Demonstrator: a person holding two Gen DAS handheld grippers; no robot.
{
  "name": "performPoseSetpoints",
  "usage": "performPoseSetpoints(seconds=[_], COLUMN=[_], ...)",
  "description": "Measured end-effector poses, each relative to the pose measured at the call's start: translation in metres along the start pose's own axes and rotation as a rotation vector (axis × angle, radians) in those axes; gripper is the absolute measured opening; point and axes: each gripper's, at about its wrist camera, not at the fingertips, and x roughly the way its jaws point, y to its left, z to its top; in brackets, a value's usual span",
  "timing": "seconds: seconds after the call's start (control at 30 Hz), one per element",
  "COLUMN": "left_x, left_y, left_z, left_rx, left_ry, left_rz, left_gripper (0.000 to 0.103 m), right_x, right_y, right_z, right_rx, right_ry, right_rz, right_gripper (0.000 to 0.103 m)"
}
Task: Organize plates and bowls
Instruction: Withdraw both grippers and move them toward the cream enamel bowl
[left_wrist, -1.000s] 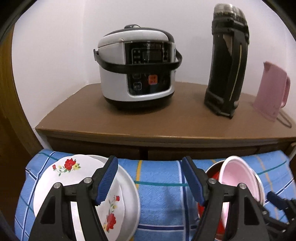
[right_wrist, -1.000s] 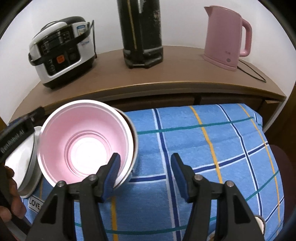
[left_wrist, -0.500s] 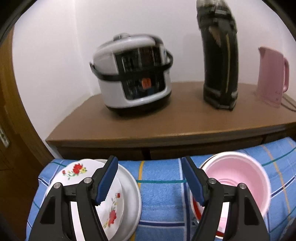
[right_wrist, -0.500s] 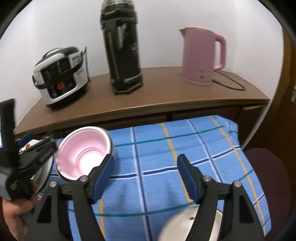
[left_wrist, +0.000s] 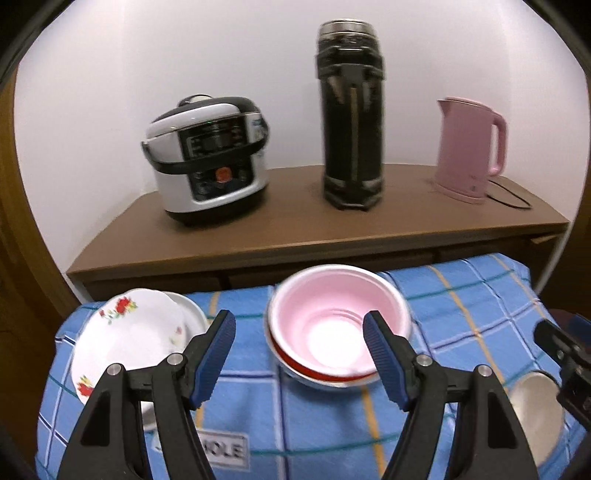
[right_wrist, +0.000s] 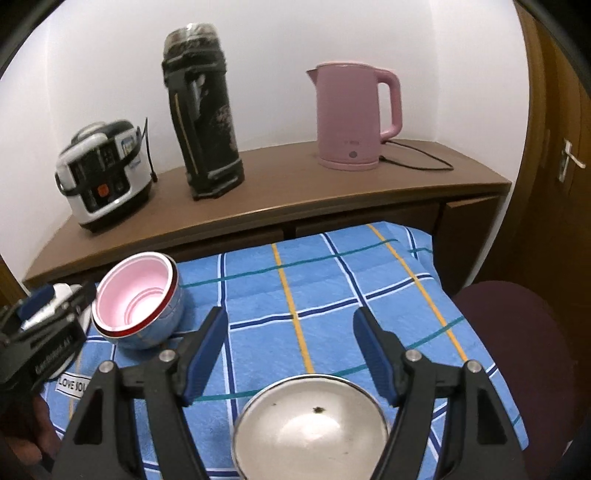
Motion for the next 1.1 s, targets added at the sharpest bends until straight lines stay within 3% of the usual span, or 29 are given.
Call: performPoseSetpoints(seconds=[0.43,1.1], left_x=[-0.02,-0.022], left_y=[-0.063,-0.11], left_z=[-0.016,-0.028], left_rx=[0.093,0.146], left_ry=[0.023,0.062], left_rz=[-0.068,-0.11], left_gripper=[0.074,0.074], right_x=[-0.001,0.011], right_y=[-0.061,-0.104], right_z=[-0.015,-0.024], right_rx=[0.07,0.162], right_ry=[-0.012,0.048], right_rz=[-0.056,0.055], right_gripper=[0.074,0.074])
